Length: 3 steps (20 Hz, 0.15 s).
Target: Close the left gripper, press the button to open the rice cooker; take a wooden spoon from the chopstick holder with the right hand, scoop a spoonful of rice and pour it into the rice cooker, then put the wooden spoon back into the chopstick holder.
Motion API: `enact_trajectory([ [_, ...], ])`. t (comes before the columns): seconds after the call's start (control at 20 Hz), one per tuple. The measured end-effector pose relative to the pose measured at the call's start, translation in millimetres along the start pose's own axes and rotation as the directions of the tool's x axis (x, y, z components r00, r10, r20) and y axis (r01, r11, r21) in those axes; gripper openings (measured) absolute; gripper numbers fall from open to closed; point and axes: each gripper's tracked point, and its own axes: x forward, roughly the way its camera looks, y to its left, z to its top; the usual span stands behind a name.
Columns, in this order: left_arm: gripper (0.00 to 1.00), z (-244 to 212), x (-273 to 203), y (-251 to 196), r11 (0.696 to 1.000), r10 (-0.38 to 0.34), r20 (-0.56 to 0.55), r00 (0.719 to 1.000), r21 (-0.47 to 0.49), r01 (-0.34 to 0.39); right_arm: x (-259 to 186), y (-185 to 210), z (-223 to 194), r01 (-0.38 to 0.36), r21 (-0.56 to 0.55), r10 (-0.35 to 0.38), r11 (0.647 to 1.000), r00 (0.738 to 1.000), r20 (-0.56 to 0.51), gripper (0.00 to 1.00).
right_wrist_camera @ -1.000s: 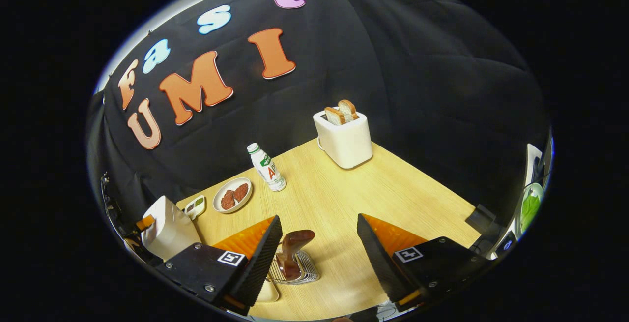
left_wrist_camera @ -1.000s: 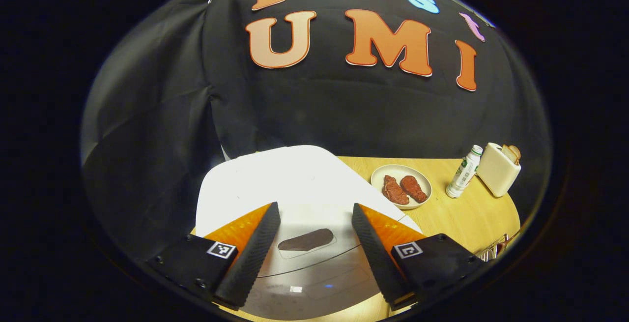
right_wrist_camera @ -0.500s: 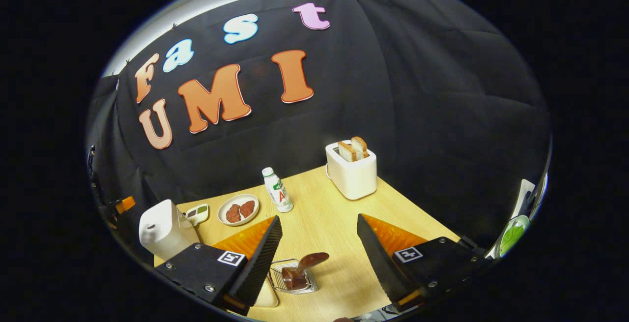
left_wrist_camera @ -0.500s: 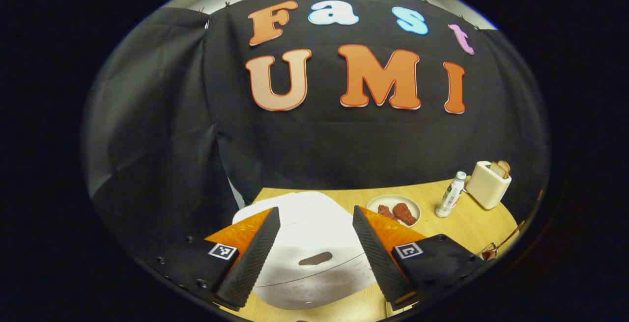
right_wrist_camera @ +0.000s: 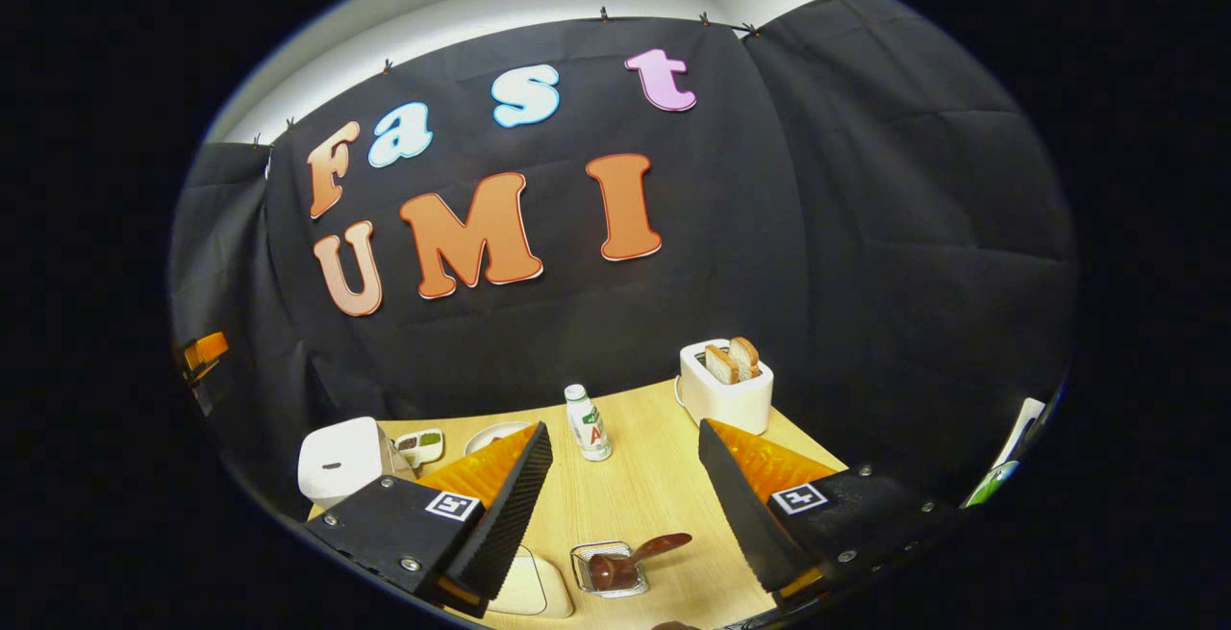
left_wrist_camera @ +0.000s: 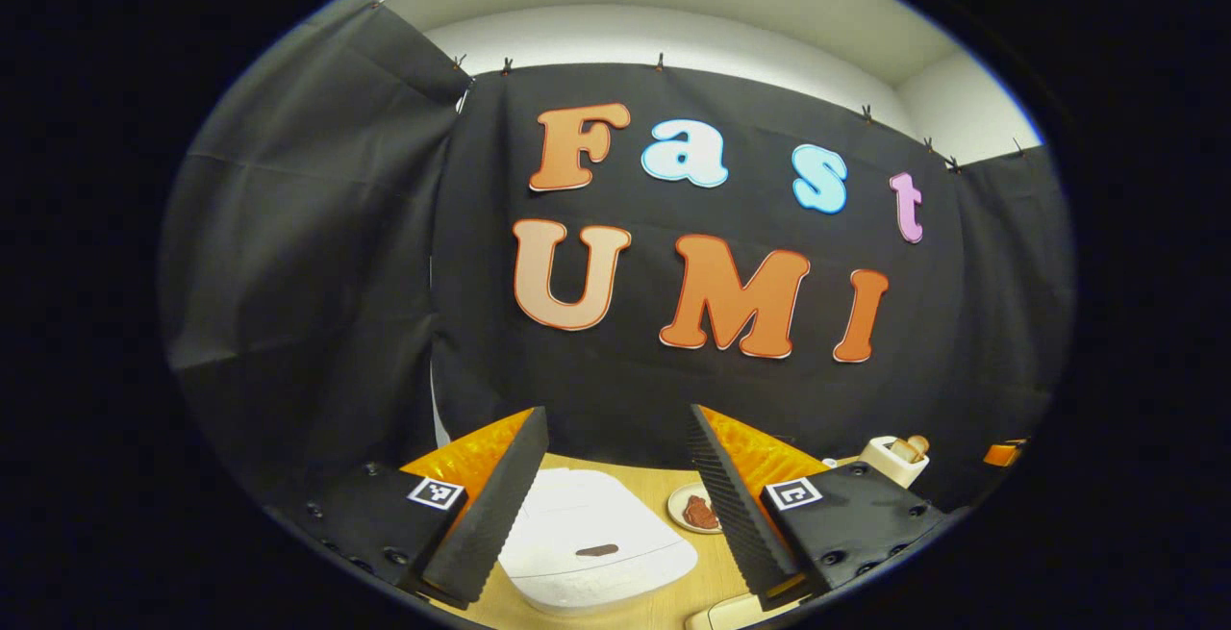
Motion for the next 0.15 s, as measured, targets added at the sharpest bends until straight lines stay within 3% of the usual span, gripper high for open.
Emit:
enact_trajectory([
  [0.1,0.98,7,-7,8,1.000,0.017,0.015,1.000,-0.001,-0.017,-3,1,1,-0.002,0.005,0.002,1.000,1.000,0.008,0.95],
  [0.15,0.99,6,-6,14,1.000,0.017,0.014,1.000,0.006,-0.017,-4,3,1,-0.002,0.006,0.002,1.000,1.000,0.010,1.00],
])
